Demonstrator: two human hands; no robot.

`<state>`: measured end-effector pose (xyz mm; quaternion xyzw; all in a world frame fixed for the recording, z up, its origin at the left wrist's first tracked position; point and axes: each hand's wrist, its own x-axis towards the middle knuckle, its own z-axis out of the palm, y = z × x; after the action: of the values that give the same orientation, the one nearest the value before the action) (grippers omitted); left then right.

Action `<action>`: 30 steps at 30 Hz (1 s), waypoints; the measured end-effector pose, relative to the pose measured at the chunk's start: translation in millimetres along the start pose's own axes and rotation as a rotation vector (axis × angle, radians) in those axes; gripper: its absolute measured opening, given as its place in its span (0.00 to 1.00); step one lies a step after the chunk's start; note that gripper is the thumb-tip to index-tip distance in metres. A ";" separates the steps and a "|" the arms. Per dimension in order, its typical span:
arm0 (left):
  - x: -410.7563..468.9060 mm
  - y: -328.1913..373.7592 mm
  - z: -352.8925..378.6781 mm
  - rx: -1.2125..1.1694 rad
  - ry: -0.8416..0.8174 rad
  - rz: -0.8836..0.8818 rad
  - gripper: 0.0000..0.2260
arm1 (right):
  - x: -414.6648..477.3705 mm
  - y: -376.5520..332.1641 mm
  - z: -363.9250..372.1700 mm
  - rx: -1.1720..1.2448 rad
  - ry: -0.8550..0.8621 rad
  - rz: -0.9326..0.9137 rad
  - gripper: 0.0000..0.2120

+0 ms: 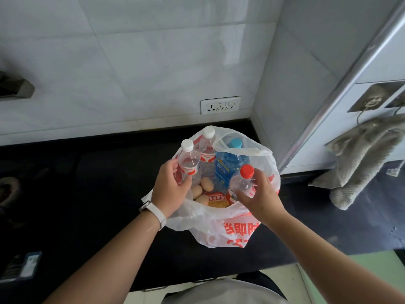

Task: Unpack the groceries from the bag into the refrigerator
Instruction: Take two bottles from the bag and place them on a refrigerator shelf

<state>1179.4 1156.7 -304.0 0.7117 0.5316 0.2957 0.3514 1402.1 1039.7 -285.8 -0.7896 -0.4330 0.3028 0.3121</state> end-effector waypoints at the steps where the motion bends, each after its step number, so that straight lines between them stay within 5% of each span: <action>1: 5.7 -1.0 3.6 -0.032 -0.002 -0.035 0.24 | 2.1 1.8 2.2 0.017 -0.008 0.003 0.34; 18: 45.5 -3.8 38.0 -0.225 -0.016 -0.275 0.28 | 22.1 21.8 21.4 0.119 -0.117 0.118 0.38; 30: 31.8 2.4 22.3 -0.186 -0.049 -0.213 0.27 | 11.9 15.7 14.8 0.185 -0.041 0.045 0.35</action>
<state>1206.8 1182.8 -313.4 0.6227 0.5656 0.2873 0.4581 1404.0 1046.8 -309.3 -0.7604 -0.3916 0.3644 0.3682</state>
